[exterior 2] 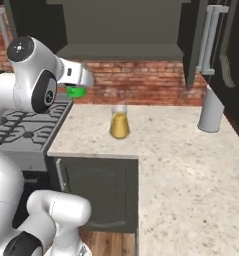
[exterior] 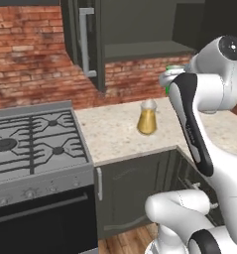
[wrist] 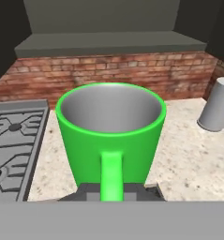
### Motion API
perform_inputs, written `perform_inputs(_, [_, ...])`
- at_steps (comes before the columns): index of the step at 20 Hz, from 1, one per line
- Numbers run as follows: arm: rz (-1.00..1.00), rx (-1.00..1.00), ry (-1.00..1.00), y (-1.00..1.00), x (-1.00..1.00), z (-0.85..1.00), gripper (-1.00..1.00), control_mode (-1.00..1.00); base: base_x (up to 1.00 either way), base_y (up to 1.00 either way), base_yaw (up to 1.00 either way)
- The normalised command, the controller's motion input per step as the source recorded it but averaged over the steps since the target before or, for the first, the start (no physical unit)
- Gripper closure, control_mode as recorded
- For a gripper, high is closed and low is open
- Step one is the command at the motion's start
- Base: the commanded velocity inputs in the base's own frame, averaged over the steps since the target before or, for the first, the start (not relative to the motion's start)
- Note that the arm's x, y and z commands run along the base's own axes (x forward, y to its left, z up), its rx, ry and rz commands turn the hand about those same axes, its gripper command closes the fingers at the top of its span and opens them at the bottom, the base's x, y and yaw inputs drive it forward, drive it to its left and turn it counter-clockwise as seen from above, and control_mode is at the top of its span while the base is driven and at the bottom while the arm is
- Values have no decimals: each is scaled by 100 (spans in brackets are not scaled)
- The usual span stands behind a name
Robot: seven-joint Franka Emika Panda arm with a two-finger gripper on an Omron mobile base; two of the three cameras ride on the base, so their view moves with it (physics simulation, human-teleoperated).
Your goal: There is a tray on the dining counter. Grab the cup, mug, and pitcher and place them on the tray. The pitcher may be placed next to the tray if it cannot fit the tray.
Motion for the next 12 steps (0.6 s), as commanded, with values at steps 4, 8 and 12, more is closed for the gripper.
perform_inputs(4, [0, 0, 0, 0, 0, 0, 100, 100, -98, 35, -3])
perform_inputs(8, [0, 0, 0, 0, 0, 0, 100, 100, -94, 55, 3])
perform_inputs(12, [0, 0, 0, 0, 0, 0, 100, 100, -80, 55, 37])
